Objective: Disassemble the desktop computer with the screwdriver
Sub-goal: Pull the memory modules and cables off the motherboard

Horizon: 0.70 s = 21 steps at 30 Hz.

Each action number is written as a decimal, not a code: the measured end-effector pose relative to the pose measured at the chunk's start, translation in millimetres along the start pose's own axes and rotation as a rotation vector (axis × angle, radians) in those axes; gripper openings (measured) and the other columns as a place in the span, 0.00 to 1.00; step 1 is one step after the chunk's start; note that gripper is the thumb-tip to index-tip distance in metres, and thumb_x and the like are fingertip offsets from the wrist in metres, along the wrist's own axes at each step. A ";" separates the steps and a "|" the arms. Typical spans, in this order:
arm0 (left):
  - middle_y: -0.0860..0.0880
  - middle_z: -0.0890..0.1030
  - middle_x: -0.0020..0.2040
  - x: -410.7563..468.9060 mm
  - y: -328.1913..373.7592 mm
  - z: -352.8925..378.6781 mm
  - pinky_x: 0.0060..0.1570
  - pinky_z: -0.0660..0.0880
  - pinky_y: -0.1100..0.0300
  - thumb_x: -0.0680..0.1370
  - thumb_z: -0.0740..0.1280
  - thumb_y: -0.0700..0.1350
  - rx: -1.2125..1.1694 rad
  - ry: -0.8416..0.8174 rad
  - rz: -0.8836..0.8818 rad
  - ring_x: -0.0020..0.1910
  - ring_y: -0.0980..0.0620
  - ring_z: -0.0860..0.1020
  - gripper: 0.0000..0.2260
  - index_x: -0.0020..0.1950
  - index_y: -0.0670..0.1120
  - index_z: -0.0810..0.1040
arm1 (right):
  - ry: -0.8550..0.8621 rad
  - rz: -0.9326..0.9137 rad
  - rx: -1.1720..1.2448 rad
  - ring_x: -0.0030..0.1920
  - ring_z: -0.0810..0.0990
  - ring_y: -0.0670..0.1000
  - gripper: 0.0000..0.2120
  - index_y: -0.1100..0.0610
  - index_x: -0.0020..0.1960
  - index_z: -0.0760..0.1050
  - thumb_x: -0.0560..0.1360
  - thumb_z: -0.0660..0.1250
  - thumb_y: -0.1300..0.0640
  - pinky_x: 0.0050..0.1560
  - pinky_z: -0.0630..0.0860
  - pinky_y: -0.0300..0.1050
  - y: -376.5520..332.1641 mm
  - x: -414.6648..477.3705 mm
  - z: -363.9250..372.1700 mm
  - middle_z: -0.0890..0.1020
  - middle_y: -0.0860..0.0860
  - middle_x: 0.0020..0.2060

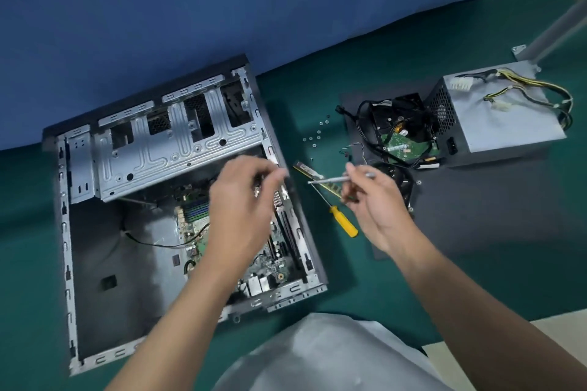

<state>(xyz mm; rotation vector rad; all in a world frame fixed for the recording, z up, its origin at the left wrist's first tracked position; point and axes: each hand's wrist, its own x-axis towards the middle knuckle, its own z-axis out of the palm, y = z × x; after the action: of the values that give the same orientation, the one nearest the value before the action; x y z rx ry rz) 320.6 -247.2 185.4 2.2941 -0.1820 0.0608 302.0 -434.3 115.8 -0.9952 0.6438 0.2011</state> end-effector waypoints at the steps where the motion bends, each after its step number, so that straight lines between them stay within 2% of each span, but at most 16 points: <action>1: 0.56 0.78 0.41 2.8 10.1 10.2 0.46 0.71 0.56 0.77 0.69 0.46 0.088 -0.063 0.099 0.42 0.54 0.75 0.02 0.45 0.49 0.80 | 0.029 -0.003 -0.049 0.31 0.74 0.47 0.09 0.57 0.39 0.72 0.79 0.64 0.60 0.39 0.72 0.40 5.8 1.3 -7.0 0.74 0.51 0.28; 3: 0.52 0.80 0.43 9.1 23.1 32.6 0.49 0.68 0.55 0.77 0.69 0.47 0.297 -0.216 0.251 0.45 0.50 0.75 0.05 0.47 0.47 0.81 | 0.051 -0.056 -0.153 0.33 0.77 0.50 0.10 0.58 0.38 0.73 0.78 0.65 0.60 0.40 0.75 0.41 12.6 6.5 -14.9 0.76 0.52 0.29; 6: 0.52 0.80 0.49 13.5 27.0 61.8 0.52 0.63 0.55 0.80 0.63 0.50 0.660 -0.451 0.396 0.53 0.49 0.75 0.08 0.52 0.49 0.79 | 0.072 -0.143 -0.344 0.36 0.79 0.52 0.08 0.57 0.39 0.76 0.76 0.69 0.57 0.46 0.77 0.50 13.8 15.8 -21.2 0.80 0.53 0.32; 9: 0.50 0.79 0.47 15.4 26.4 78.1 0.50 0.63 0.54 0.78 0.64 0.44 0.874 -0.597 0.446 0.52 0.47 0.76 0.04 0.49 0.47 0.78 | 0.099 -0.169 -0.321 0.31 0.76 0.48 0.08 0.56 0.39 0.76 0.76 0.69 0.57 0.38 0.75 0.48 10.3 23.1 -30.8 0.78 0.50 0.27; 11: 0.48 0.80 0.46 18.4 26.4 83.6 0.51 0.66 0.53 0.77 0.66 0.42 0.932 -0.660 0.428 0.50 0.45 0.77 0.02 0.47 0.46 0.78 | 0.103 -0.209 -0.346 0.29 0.74 0.48 0.07 0.55 0.40 0.75 0.76 0.68 0.56 0.34 0.72 0.45 6.3 26.6 -35.6 0.78 0.49 0.26; 12: 0.47 0.80 0.47 19.9 25.8 85.4 0.52 0.67 0.53 0.77 0.66 0.42 0.944 -0.692 0.404 0.50 0.45 0.78 0.02 0.47 0.46 0.78 | 0.106 -0.233 -0.383 0.29 0.75 0.50 0.07 0.54 0.40 0.75 0.76 0.68 0.55 0.33 0.72 0.46 5.3 28.7 -37.4 0.78 0.48 0.26; 14: 0.46 0.80 0.49 21.9 23.3 88.1 0.52 0.69 0.53 0.77 0.65 0.42 0.969 -0.757 0.367 0.51 0.44 0.78 0.02 0.49 0.45 0.77 | 0.106 -0.304 -0.572 0.33 0.78 0.53 0.06 0.51 0.41 0.76 0.76 0.67 0.51 0.38 0.75 0.50 4.2 30.9 -40.3 0.80 0.48 0.30; 17: 0.45 0.79 0.51 23.9 19.9 96.3 0.48 0.71 0.51 0.79 0.63 0.43 1.029 -0.861 0.371 0.51 0.43 0.78 0.05 0.54 0.44 0.75 | 0.110 -0.395 -0.803 0.36 0.80 0.53 0.07 0.52 0.43 0.76 0.76 0.67 0.49 0.40 0.77 0.49 3.4 30.9 -44.2 0.81 0.48 0.33; 21: 0.45 0.78 0.48 31.9 19.2 110.4 0.40 0.69 0.53 0.78 0.64 0.41 1.000 -0.897 0.332 0.48 0.42 0.78 0.02 0.49 0.46 0.71 | 0.172 -0.385 -0.767 0.37 0.82 0.51 0.06 0.51 0.42 0.77 0.75 0.68 0.50 0.44 0.79 0.52 -2.2 31.1 -53.4 0.82 0.48 0.32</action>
<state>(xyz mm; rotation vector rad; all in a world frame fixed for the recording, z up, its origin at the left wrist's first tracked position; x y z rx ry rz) 347.6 -345.7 129.3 3.0667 -1.2169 -0.9062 305.8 -483.7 78.9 -1.8684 0.5192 0.0123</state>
